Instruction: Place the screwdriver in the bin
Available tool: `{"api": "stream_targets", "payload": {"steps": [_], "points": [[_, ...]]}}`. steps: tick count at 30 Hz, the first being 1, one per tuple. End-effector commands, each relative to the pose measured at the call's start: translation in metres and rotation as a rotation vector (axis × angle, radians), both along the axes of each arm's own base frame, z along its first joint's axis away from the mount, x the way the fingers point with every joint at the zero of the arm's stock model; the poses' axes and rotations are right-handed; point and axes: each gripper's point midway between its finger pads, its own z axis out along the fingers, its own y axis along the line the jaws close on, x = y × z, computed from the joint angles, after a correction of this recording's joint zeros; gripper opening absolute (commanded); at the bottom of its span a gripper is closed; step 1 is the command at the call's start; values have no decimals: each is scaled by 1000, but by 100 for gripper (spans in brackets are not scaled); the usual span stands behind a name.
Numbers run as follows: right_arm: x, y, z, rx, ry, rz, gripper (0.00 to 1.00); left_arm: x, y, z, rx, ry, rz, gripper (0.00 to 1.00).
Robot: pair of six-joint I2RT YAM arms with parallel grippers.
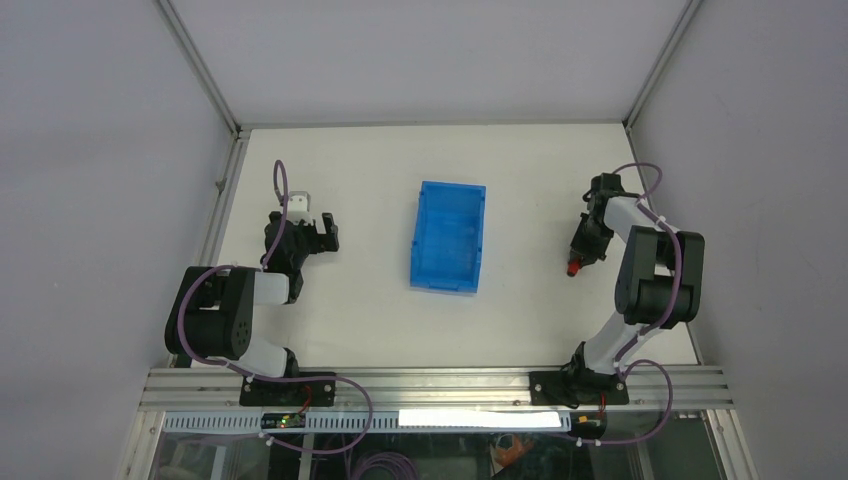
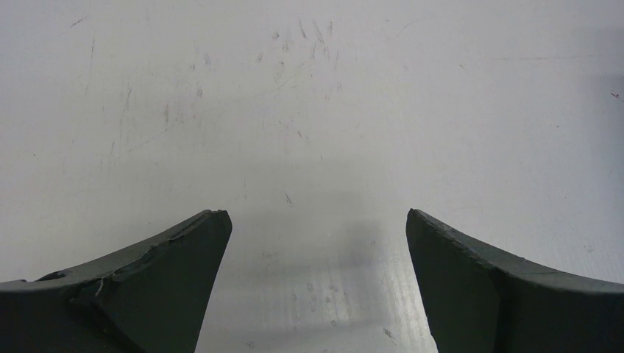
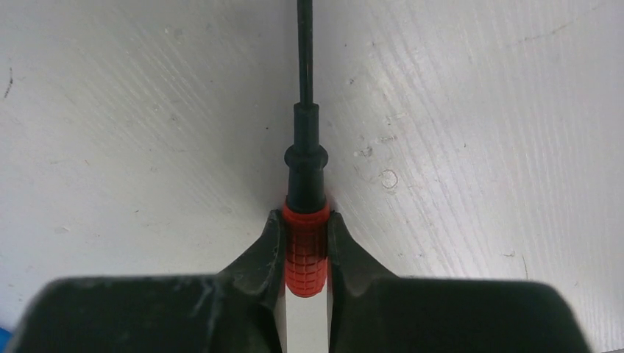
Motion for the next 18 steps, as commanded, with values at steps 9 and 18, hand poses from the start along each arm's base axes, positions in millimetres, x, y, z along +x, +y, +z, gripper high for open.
{"api": "stream_targets", "payload": {"steps": [9, 18], "points": [[10, 22, 131, 39, -218, 34, 0, 15, 0, 24, -15, -89, -7, 99], [-9, 71, 183, 110, -271, 107, 0, 15, 1, 24, -15, -88, -6, 99]]}}
